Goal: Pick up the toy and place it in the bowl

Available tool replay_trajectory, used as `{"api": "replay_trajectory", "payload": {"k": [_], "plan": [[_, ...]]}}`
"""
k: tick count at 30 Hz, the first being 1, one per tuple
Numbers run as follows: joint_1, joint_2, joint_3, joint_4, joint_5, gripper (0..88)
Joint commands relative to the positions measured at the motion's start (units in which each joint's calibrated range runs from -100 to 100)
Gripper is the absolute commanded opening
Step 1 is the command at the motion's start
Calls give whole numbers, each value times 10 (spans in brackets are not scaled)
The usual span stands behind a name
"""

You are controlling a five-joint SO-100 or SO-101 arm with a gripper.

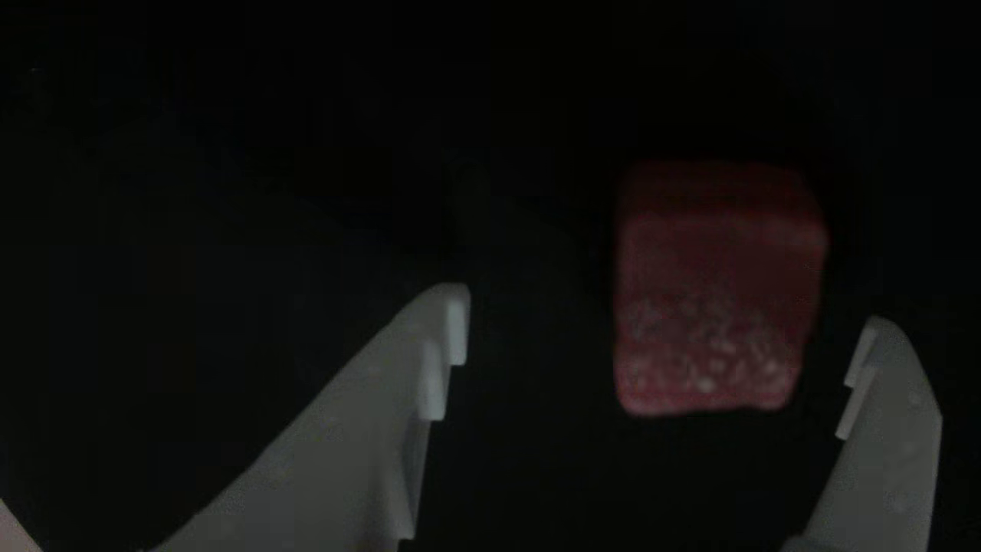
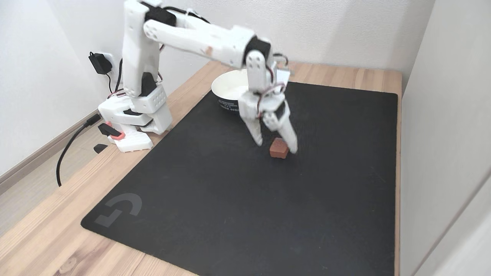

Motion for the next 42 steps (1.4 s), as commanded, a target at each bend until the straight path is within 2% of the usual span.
{"api": "replay_trajectory", "payload": {"k": [1, 10, 13, 14, 16, 27, 32, 33, 35, 41, 42], "plan": [[6, 19, -24, -32, 4, 345], [6, 47, -24, -47, 5, 323], [6, 47, -24, -58, 5, 202], [6, 47, -24, -58, 5, 102], [6, 47, -24, -58, 5, 15], [4, 27, -23, -39, 6, 24], [-14, -72, -14, -9, 10, 23], [-30, -108, -11, -8, 34, 23], [-53, -144, 6, -6, 49, 23], [-151, -262, 136, -57, 54, 23], [-189, -302, 184, -79, 54, 23]]}}
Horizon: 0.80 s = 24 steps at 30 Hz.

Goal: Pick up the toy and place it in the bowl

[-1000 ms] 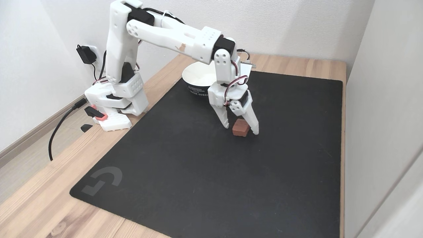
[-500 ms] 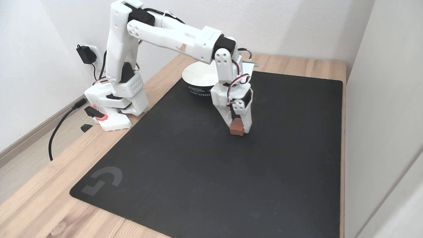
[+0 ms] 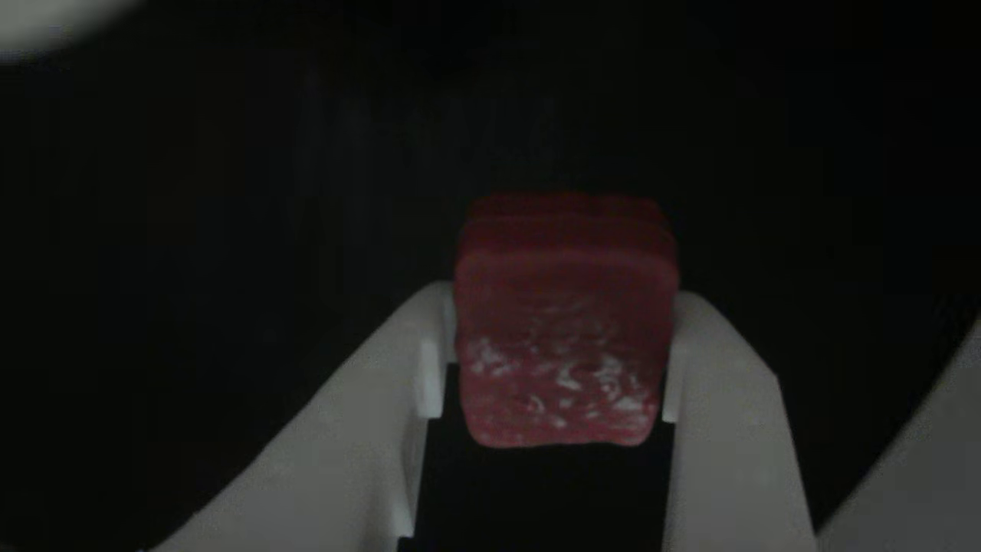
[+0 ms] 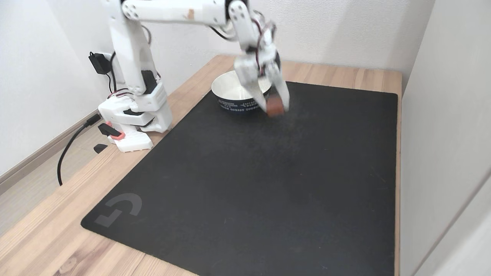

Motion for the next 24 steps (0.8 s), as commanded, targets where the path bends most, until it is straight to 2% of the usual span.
{"api": "replay_trajectory", "payload": {"k": [1, 10, 17, 24], "plan": [[-79, -114, 94, -50, 4, 23], [-246, -253, 240, -85, 32, 23], [-282, -295, 302, -75, 32, 23], [-266, -297, 378, -84, 32, 24]]}}
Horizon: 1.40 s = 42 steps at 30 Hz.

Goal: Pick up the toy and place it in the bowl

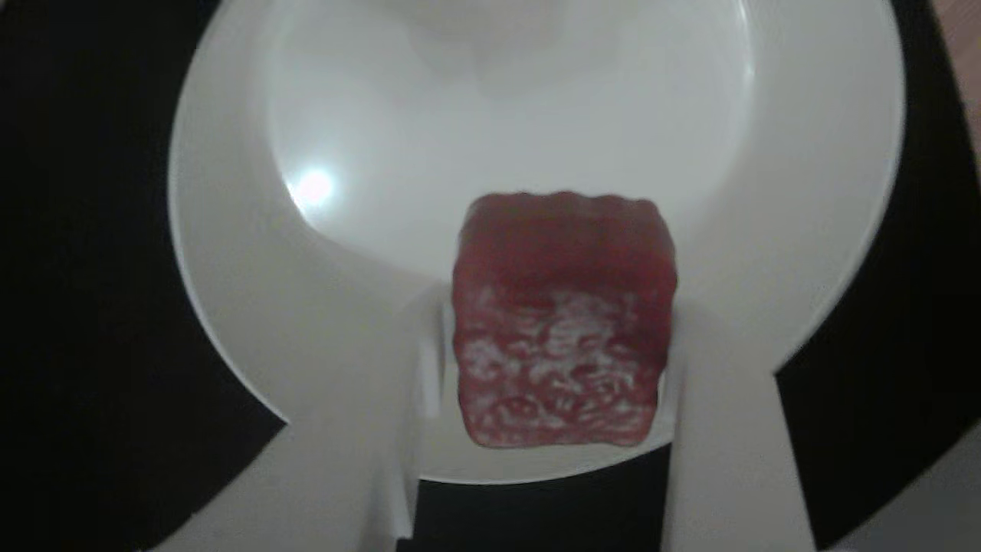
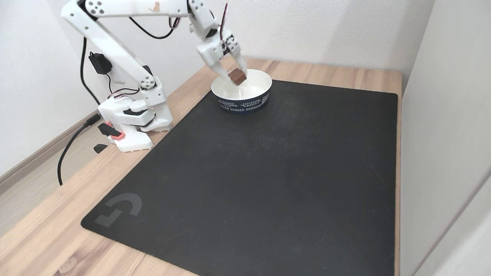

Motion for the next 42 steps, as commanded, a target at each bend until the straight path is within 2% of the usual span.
{"api": "replay_trajectory", "payload": {"k": [1, 7, 8, 10, 14, 22, 26, 27, 28, 32, 33, 37, 42], "plan": [[14, -19, 15, -8, 0, 25], [25, -20, 9, -9, -2, 47], [27, -20, 9, -9, -3, 73], [28, -20, 9, -9, -1, 192], [28, -20, 10, -18, 0, 295], [29, -21, -1, -48, 0, 279], [68, -20, -74, -50, 0, 39], [84, -20, -94, -50, 0, 6], [120, -20, -130, -51, 0, 34], [214, -16, -197, -52, 12, 22], [264, -15, -206, -59, 13, 22], [378, -20, -146, -63, 10, 22], [414, -22, -15, -78, 10, 22]]}}
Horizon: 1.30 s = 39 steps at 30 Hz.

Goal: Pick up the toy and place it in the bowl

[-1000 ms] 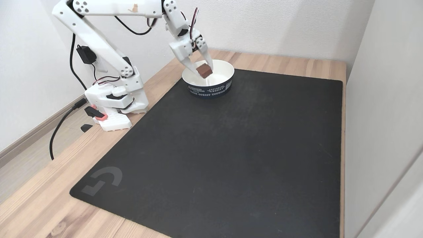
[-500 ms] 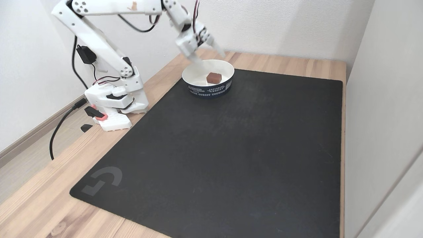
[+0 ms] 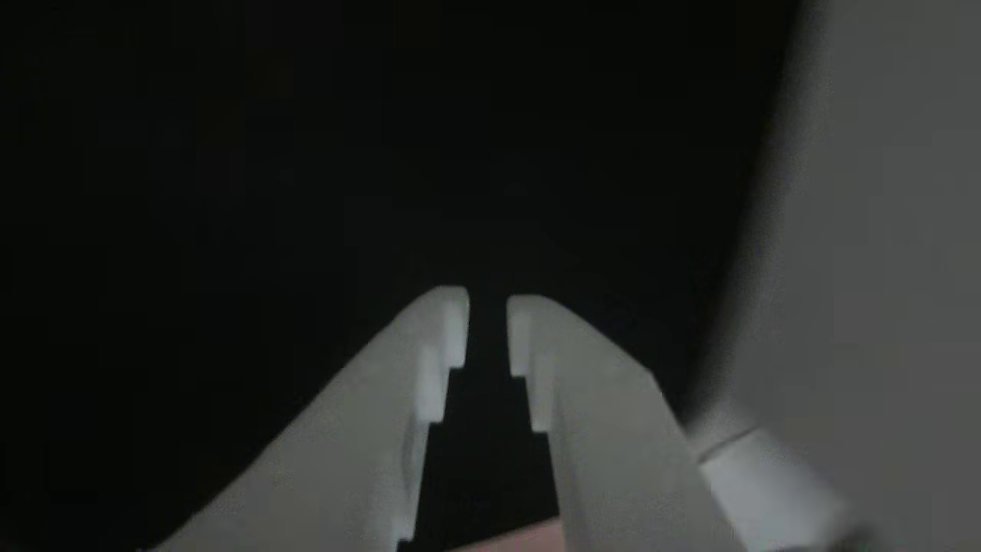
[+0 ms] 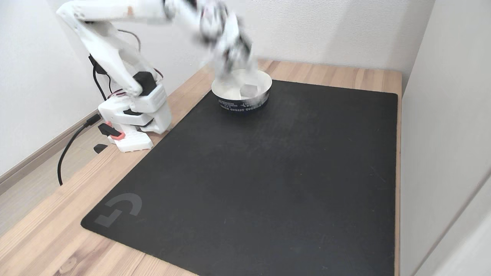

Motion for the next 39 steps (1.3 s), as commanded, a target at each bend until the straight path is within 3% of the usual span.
{"api": "replay_trajectory", "payload": {"k": [1, 10, 27, 39], "plan": [[14, -17, 88, -33, 3, 22], [13, -176, 316, -126, 3, 22], [12, -478, 587, -119, 3, 22], [12, -718, 647, 12, 2, 22]]}}
